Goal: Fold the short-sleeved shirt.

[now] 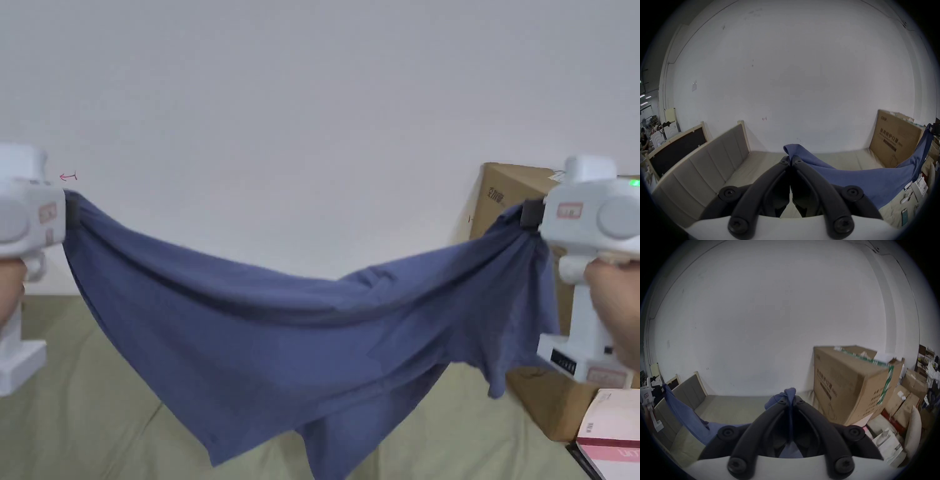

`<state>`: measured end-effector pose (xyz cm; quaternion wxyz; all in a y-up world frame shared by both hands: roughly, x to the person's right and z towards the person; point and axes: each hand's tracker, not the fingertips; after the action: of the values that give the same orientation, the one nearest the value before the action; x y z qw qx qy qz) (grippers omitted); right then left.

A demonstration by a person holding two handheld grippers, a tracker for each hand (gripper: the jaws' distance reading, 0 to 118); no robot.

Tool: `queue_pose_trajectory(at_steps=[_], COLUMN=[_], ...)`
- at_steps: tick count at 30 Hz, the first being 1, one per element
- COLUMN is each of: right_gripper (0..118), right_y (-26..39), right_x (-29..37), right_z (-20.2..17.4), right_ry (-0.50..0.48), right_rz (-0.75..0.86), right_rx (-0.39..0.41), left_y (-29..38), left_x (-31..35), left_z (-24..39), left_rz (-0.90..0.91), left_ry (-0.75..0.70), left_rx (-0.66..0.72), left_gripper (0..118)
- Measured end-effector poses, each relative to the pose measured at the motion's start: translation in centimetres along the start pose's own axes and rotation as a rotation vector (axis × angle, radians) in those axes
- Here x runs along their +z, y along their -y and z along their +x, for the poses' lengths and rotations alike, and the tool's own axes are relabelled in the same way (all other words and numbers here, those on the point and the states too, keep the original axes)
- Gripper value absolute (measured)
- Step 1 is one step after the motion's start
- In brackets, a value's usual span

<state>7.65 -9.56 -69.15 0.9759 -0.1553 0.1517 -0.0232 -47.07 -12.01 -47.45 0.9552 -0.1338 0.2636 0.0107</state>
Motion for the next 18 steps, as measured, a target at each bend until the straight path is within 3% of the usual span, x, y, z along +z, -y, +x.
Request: queue_pose_trajectory(at_steps=[6, 9, 18], right_gripper=[2, 3, 3], right_y=[9.3, 11.1, 17.1], right_x=[-4.0, -3.9, 5.7], right_z=[0.1, 0.6, 5.6], right_ry=[0.054, 0.056, 0.024], right_rz=[-0.090, -0.137, -0.175], right_rx=[-0.075, -0.030, 0.016], left_y=[8.5, 9.8, 14.1], left_x=[-2.9, -2.1, 8.5], left_z=[1.7, 1.7, -1.7], left_rz=[-0.100, -0.129, -0.238], left_ry=[-0.003, 0.015, 0.107], left_rx=[0.014, 0.000, -0.016], left_gripper=[0, 0, 0])
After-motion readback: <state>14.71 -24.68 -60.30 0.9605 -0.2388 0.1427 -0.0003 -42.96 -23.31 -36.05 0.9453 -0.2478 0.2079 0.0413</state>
